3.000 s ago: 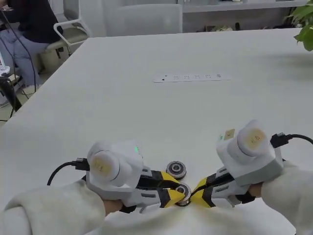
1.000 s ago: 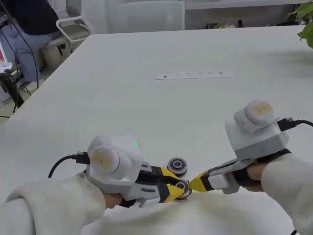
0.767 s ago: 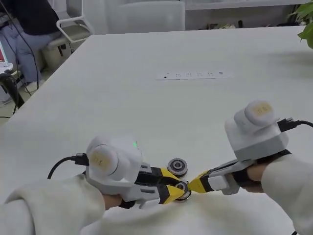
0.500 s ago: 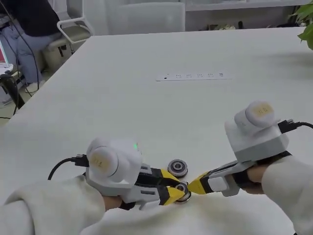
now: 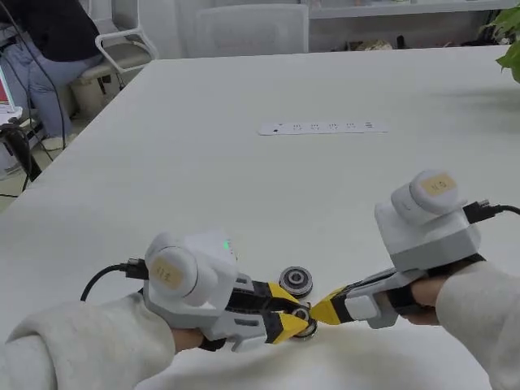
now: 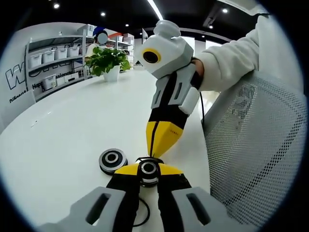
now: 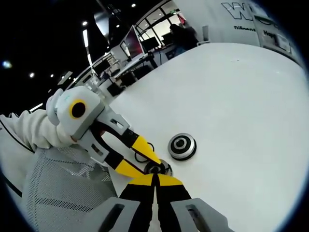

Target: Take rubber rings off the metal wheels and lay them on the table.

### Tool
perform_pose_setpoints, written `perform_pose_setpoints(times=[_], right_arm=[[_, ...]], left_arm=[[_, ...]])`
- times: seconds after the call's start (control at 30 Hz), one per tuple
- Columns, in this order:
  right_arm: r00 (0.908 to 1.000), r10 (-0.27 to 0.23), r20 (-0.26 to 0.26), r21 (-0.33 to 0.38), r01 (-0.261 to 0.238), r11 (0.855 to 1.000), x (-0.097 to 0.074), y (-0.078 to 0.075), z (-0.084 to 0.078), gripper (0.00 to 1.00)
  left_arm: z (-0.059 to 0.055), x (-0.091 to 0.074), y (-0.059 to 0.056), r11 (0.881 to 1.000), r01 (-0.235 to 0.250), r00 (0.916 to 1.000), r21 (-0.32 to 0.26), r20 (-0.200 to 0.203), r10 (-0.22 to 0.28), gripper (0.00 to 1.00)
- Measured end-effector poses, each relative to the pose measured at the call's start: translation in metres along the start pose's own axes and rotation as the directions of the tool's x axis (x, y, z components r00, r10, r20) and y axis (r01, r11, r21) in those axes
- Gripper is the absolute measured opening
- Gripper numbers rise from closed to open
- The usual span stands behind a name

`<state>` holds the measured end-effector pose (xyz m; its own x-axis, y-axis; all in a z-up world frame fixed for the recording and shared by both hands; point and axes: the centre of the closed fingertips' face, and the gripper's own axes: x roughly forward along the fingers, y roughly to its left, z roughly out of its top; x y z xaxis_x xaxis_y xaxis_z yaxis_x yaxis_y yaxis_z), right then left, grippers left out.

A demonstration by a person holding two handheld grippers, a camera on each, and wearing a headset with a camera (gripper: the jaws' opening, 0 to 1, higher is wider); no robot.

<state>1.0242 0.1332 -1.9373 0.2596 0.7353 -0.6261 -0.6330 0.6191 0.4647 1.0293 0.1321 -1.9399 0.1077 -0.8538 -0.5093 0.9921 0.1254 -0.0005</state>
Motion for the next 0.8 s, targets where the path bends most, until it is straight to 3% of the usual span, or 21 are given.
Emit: perform_pose_setpoints(times=[0.3,0.63,0.8], right_arm=[[0.9989,0.032,0.034,-0.013,-0.031,0.999,0.001,0.011,0.010,0.00],[0.9998,-0.011,0.018,0.016,0.011,1.000,0.001,0.000,0.003,0.00],[0.9998,-0.019,0.009,0.014,0.019,1.000,0.001,-0.002,0.001,0.00]], left_arm=[[0.000,0.000,0.000,1.000,0.001,1.0000,0.000,0.004,-0.001,0.08],[0.000,0.000,0.000,1.000,-0.001,0.9999,-0.016,0.012,0.001,0.08],[0.002,0.001,-0.003,1.000,0.009,0.9998,-0.005,-0.020,-0.009,0.10]])
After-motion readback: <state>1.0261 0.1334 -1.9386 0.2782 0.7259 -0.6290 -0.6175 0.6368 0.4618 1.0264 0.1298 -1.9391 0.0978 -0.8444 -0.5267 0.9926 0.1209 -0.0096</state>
